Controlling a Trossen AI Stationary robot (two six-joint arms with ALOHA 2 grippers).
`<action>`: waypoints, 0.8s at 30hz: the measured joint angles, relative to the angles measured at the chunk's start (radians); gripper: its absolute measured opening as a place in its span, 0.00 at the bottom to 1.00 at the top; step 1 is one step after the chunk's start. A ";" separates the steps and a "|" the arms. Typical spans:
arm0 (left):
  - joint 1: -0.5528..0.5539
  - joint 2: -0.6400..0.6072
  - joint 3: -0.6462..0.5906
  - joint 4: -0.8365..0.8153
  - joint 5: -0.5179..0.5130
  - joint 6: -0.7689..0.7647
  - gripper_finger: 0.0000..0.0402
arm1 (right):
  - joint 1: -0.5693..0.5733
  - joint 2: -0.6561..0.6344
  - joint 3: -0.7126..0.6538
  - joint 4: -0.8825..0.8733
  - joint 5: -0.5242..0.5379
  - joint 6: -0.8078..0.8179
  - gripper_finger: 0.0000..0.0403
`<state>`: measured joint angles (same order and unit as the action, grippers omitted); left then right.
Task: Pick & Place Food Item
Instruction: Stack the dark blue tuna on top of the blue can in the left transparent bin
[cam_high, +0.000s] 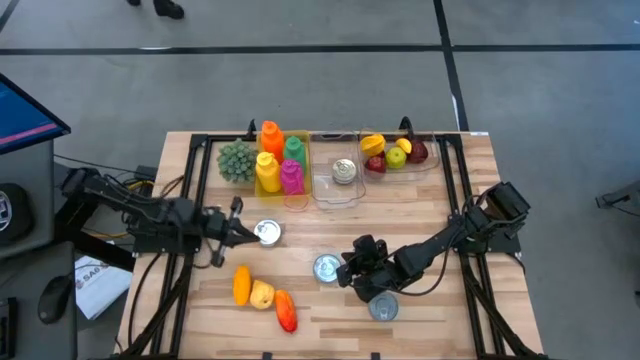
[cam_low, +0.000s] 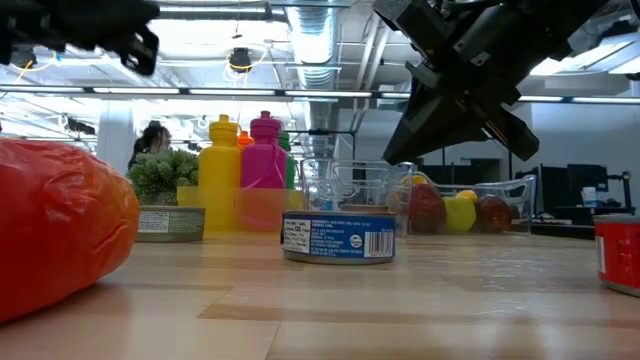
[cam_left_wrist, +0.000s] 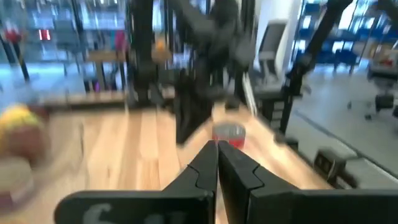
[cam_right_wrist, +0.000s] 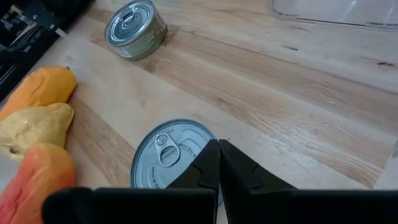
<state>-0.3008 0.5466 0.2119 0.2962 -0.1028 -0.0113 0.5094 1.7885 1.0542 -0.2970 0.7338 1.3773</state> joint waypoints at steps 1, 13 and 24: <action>0.000 0.037 0.000 0.004 0.000 -0.018 0.01 | -0.001 0.000 0.000 0.001 -0.001 0.000 0.00; 0.000 0.440 0.000 0.318 -0.001 0.003 0.01 | -0.020 0.000 0.000 0.022 -0.111 0.002 0.00; 0.000 0.530 0.000 0.373 -0.001 0.004 0.01 | -0.022 0.058 0.000 0.018 -0.107 0.003 0.00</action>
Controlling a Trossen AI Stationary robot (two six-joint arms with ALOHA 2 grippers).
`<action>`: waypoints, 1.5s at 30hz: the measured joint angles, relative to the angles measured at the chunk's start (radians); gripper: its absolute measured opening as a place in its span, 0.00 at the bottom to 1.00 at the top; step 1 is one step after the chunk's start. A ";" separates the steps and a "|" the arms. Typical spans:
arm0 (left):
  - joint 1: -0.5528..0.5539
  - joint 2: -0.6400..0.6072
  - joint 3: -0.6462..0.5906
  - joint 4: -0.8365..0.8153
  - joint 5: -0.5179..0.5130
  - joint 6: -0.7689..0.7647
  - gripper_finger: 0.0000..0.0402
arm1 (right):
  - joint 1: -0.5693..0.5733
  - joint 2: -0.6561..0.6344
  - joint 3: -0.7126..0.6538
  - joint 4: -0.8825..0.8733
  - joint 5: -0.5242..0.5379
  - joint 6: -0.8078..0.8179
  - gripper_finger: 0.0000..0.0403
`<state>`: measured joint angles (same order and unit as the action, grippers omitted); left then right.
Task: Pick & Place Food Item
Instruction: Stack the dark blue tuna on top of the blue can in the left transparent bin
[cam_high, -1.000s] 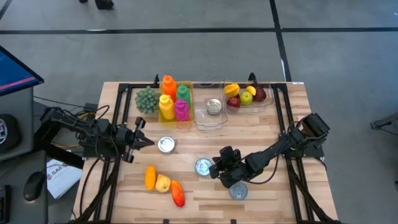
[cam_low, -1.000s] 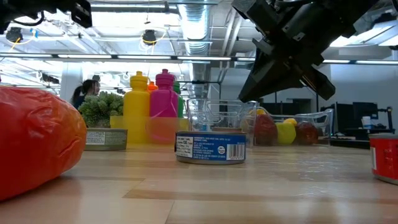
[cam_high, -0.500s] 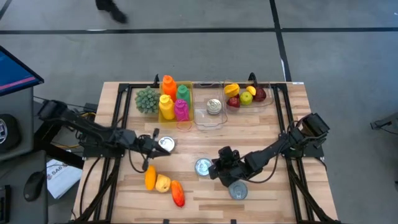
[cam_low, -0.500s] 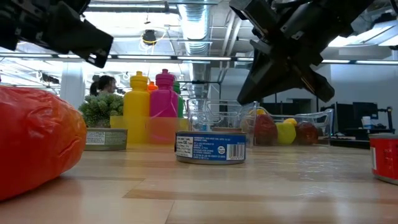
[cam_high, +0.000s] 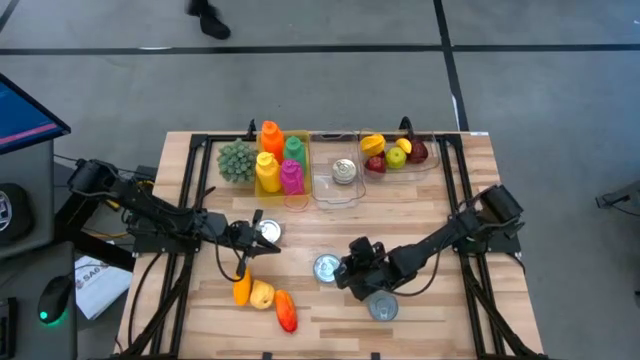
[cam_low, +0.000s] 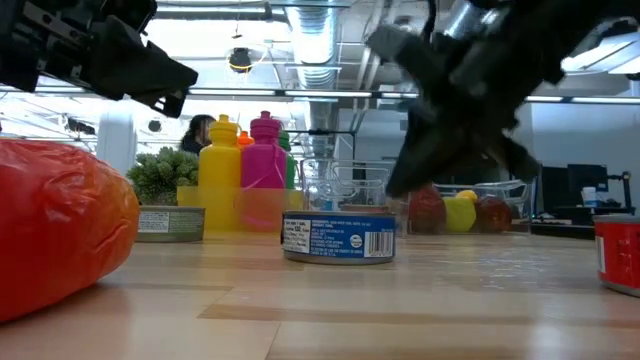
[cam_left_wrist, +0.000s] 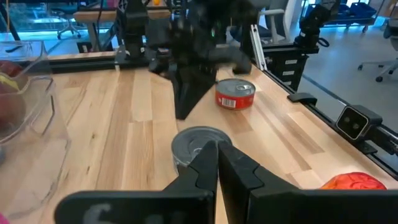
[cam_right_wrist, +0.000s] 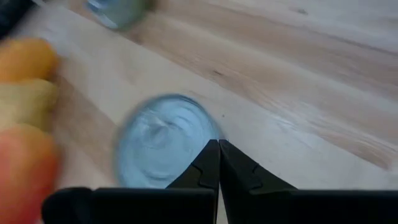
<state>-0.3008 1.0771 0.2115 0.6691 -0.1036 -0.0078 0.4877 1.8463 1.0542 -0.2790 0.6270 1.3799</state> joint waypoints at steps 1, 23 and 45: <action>0.000 0.000 0.000 0.000 0.000 0.000 0.01 | 0.000 0.022 0.000 0.018 -0.003 0.008 0.00; 0.000 -0.010 0.000 0.011 0.000 0.000 0.01 | -0.006 0.042 0.002 0.058 0.002 0.034 0.00; 0.000 -0.010 0.000 0.012 0.000 0.000 0.01 | -0.006 0.039 0.002 0.122 -0.071 0.000 0.00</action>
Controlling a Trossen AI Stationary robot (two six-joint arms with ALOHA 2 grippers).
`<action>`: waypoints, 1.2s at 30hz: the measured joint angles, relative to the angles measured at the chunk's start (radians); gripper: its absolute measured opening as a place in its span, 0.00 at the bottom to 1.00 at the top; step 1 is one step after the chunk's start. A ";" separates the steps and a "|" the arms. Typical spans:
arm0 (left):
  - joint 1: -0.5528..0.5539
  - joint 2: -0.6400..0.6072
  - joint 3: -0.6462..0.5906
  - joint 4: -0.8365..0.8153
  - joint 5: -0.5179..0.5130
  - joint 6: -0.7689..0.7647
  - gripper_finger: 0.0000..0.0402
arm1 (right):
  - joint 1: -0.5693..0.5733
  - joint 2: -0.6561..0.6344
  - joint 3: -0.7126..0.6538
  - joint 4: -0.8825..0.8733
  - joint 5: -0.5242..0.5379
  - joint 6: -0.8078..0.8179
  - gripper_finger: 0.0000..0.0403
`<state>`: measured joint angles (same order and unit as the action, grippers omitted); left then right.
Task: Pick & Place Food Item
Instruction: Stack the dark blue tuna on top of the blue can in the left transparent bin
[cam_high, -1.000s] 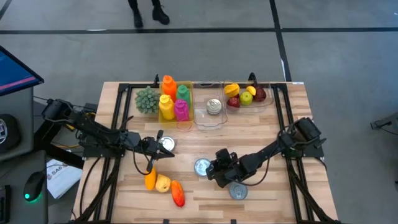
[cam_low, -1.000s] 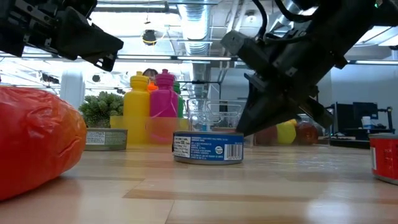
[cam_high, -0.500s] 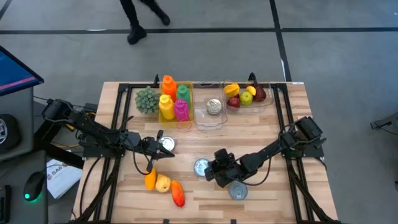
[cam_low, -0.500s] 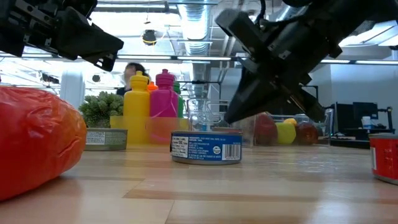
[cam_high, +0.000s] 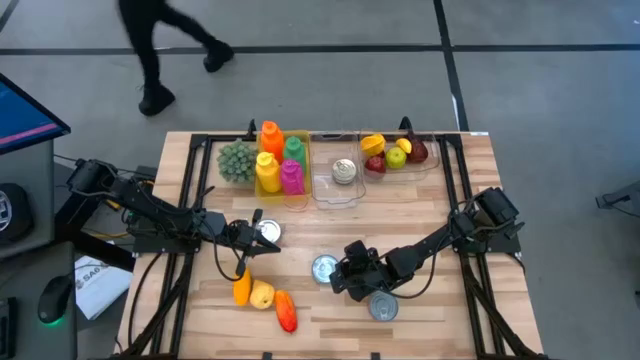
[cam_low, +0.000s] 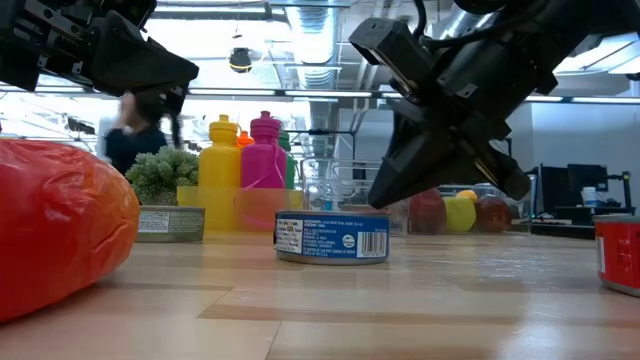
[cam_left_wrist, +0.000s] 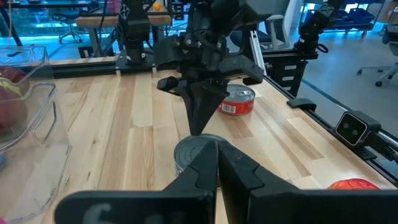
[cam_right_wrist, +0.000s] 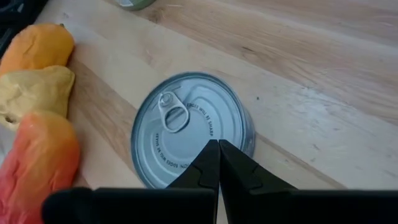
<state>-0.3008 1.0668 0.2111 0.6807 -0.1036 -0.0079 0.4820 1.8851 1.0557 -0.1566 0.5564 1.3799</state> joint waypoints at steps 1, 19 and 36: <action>0.000 0.000 0.000 0.000 0.000 0.000 0.01 | 0.000 0.000 0.000 -0.003 -0.006 0.000 0.00; 0.000 0.000 0.000 0.000 0.000 0.000 0.01 | 0.000 -0.001 0.002 -0.071 -0.028 0.061 0.00; 0.000 0.000 0.000 0.000 0.000 0.000 0.01 | 0.000 0.000 0.001 -0.078 -0.031 0.092 0.00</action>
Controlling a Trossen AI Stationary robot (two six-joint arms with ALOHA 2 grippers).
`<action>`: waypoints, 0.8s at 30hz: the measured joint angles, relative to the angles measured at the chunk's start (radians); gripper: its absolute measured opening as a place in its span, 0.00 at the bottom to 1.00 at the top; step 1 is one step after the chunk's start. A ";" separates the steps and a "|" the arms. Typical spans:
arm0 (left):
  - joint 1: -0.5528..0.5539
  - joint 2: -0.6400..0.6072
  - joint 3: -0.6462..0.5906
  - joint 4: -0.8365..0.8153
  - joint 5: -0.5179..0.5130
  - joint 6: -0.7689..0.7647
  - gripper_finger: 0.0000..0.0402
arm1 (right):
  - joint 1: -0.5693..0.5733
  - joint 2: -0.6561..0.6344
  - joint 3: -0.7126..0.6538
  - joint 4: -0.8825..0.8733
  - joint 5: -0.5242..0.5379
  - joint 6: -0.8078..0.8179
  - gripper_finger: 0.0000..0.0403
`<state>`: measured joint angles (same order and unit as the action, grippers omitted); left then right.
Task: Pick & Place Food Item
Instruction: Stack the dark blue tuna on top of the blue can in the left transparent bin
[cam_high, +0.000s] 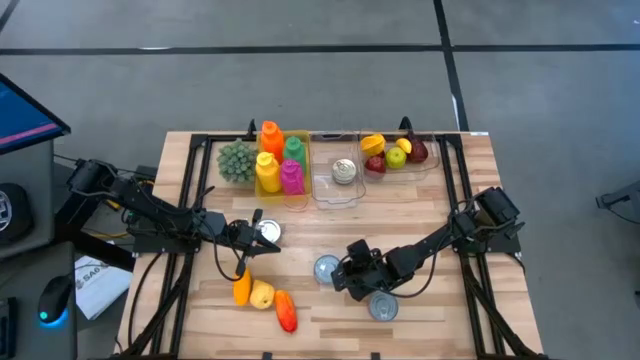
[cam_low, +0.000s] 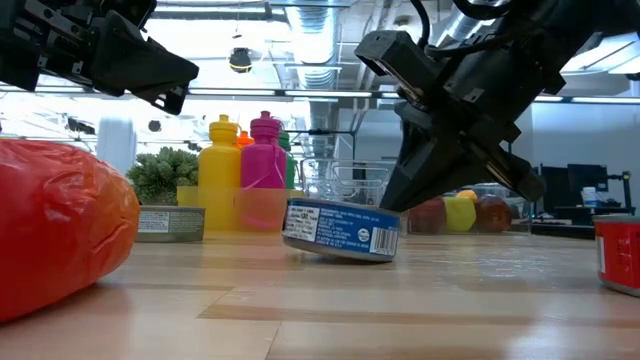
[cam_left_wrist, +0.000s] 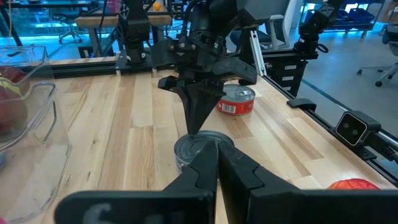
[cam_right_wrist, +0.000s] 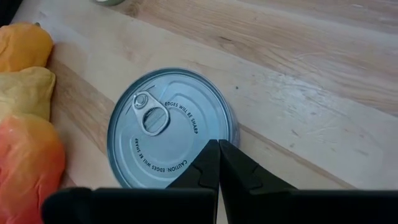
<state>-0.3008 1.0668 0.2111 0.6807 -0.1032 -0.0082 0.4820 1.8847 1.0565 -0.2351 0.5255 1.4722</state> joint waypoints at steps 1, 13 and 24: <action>0.000 0.000 0.000 0.000 0.000 0.000 0.01 | 0.000 0.000 0.000 -0.001 0.000 0.007 0.00; 0.000 0.000 0.000 0.000 0.000 0.000 0.01 | 0.000 0.006 -0.004 -0.061 -0.035 0.047 0.00; 0.000 0.000 0.000 0.000 0.000 0.000 0.01 | 0.000 0.005 -0.003 -0.055 -0.032 0.046 0.00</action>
<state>-0.3008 1.0668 0.2111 0.6807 -0.1033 -0.0082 0.4820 1.8896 1.0534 -0.2901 0.4936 1.5181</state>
